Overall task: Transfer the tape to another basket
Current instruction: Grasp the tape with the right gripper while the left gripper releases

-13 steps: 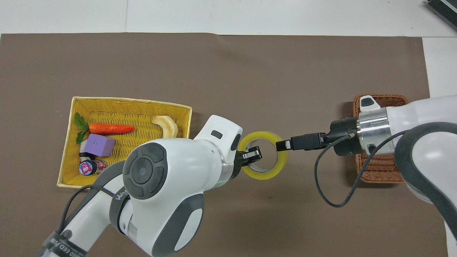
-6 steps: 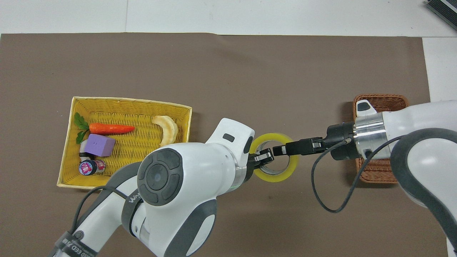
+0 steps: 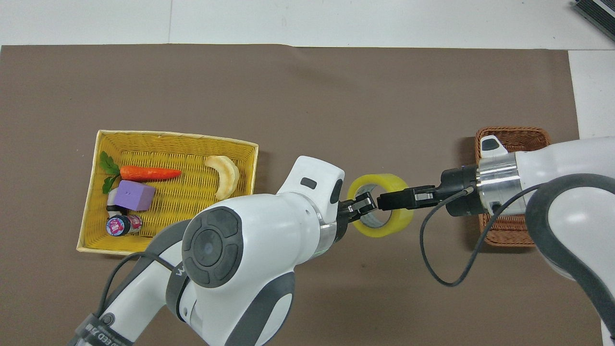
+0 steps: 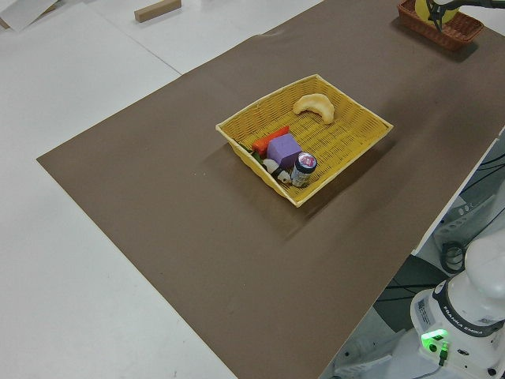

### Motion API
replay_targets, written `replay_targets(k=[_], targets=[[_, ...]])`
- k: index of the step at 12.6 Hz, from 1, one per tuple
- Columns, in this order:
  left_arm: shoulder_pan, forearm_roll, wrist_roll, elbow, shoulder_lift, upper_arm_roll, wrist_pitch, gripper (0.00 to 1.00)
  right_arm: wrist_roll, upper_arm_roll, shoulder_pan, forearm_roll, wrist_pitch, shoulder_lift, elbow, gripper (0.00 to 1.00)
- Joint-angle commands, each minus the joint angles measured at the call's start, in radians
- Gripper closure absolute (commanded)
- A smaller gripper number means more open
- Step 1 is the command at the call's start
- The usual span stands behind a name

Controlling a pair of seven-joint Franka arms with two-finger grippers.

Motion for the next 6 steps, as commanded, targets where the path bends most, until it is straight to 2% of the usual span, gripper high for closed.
replay_targets(k=[1, 4, 6], targets=[[-0.014, -0.019, -0.085, -0.004, -0.032, 0.015, 0.028, 0.0, -0.025, 0.0, -0.018, -0.006, 0.014, -0.003, -0.004, 1.0], [0.041, -0.016, -0.083, -0.004, -0.042, 0.024, -0.033, 0.0, -0.028, -0.002, -0.069, -0.009, 0.014, 0.017, 0.022, 1.0], [0.15, -0.007, -0.081, 0.002, -0.044, 0.024, -0.175, 0.0, -0.028, -0.002, -0.135, -0.088, 0.014, 0.044, 0.056, 1.0]])
